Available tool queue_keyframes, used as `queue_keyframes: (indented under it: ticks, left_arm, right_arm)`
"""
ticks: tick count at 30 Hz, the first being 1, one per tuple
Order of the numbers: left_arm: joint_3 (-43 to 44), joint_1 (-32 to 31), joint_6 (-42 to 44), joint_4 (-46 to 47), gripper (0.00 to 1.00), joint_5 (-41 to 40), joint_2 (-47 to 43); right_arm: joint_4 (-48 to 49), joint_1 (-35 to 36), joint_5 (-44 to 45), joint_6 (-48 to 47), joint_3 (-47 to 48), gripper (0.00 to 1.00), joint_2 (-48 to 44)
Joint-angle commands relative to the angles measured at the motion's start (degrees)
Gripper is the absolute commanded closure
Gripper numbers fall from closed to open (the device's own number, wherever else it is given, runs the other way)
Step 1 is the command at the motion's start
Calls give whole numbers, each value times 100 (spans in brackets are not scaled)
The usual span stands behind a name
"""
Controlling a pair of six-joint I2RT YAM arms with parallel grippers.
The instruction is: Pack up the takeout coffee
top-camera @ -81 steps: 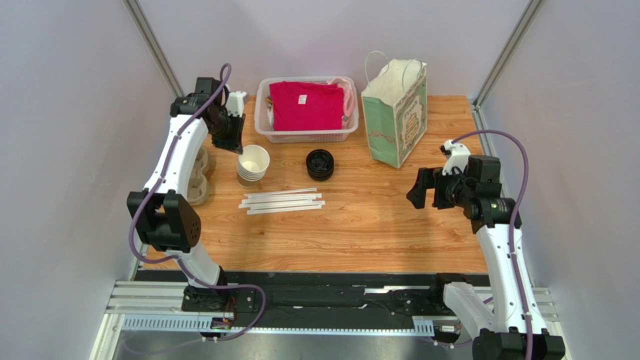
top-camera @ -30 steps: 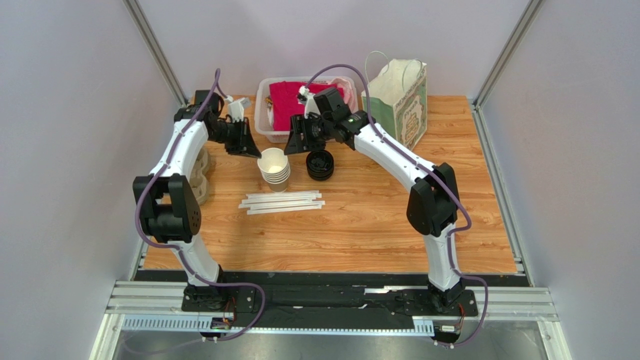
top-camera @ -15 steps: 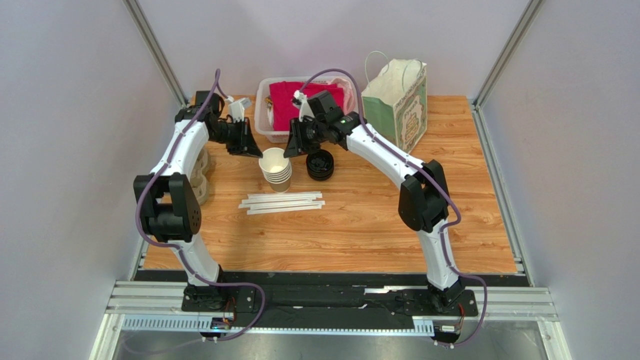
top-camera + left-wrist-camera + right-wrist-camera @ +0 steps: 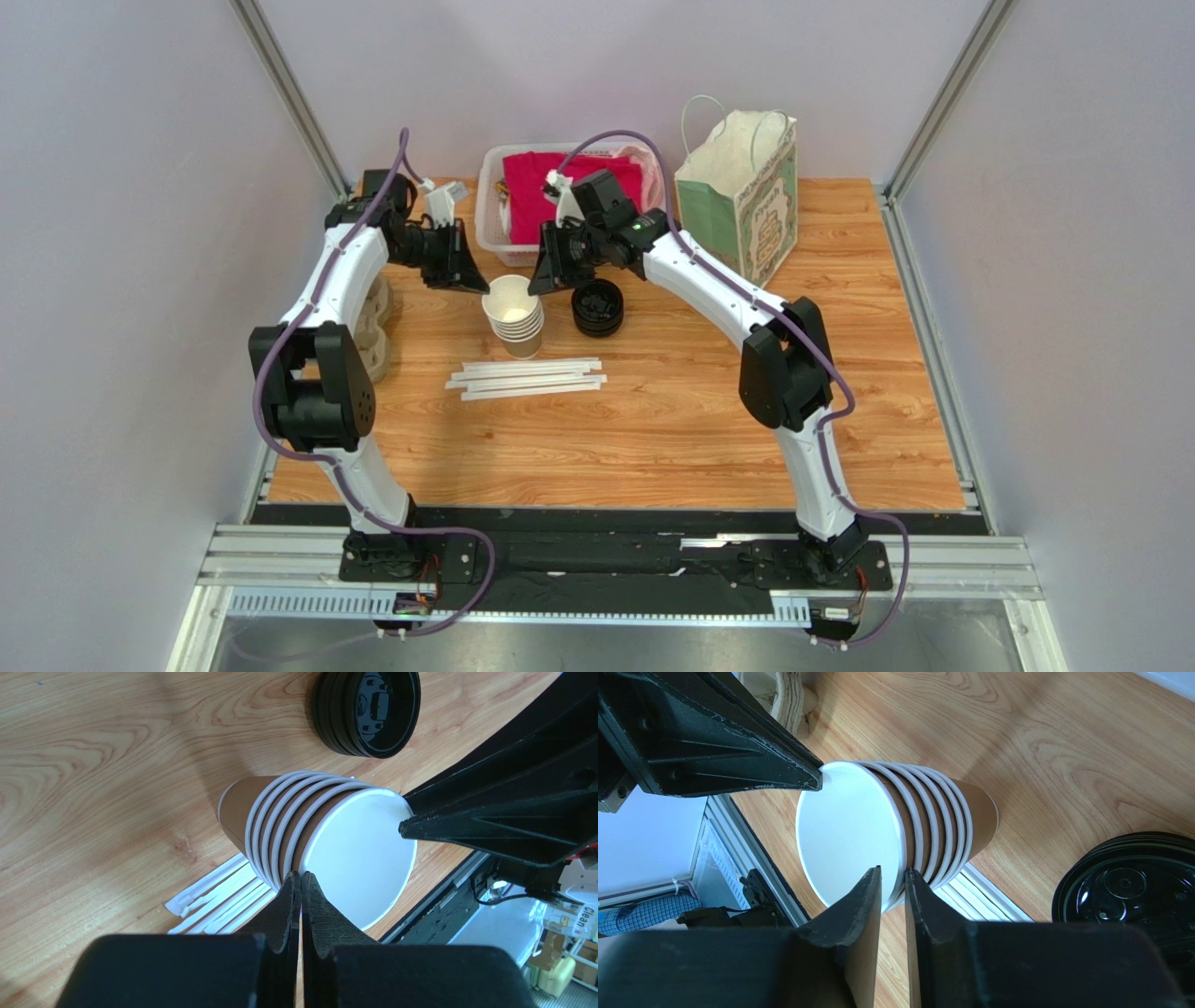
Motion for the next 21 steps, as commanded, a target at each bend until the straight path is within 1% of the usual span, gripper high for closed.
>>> queue_keyframes:
  ticks: [1,2,3,5,6,8,9,10,11,12,13,14,15,18,21]
  left_arm:
    - [5,19,-3,110,100,223,20]
    - [-4,11,14,110,100,223,11]
    - [-13,11,32,110,100,223,11]
    - [-13,11,58,84,100,232,11]
    - [-4,11,76,49,96,232,11]
    - [4,89,59,49,87,310,3]
    - [13,142,6,49,77,398,-15]
    - [22,238,6,66,71,538,-32]
    - [22,335,-160,110,66,940,-76]
    - [5,536,-327,223,58,1170,-111]
    - [-48,634,-398,303,55,1390,-155]
    - [-92,704,-460,390,51,1810,-251]
    - [-144,801,-521,574,44,1962,-313]
    - [-329,802,-618,733,41,2200,-524]
    - [-583,793,-820,796,41,2227,-604]
  right_arm:
    - [64,46,11,47,243,84,30]
    - [55,46,46,38,235,89,30]
    - [55,37,55,47,226,98,22]
    - [55,37,64,56,217,100,13]
    - [46,37,72,64,226,100,13]
    - [37,19,64,126,226,100,-14]
    - [55,-7,55,170,226,100,-31]
    - [55,-33,-15,257,217,100,-57]
    - [81,-42,-50,284,217,100,-75]
    - [107,-86,-77,328,191,100,-101]
    - [151,-104,-207,372,165,100,-119]
    - [186,-138,-278,477,138,100,-163]
    - [256,-139,-331,512,121,100,-172]
    - [301,-148,-490,600,138,100,-146]
    - [362,-139,-587,697,112,100,-137]
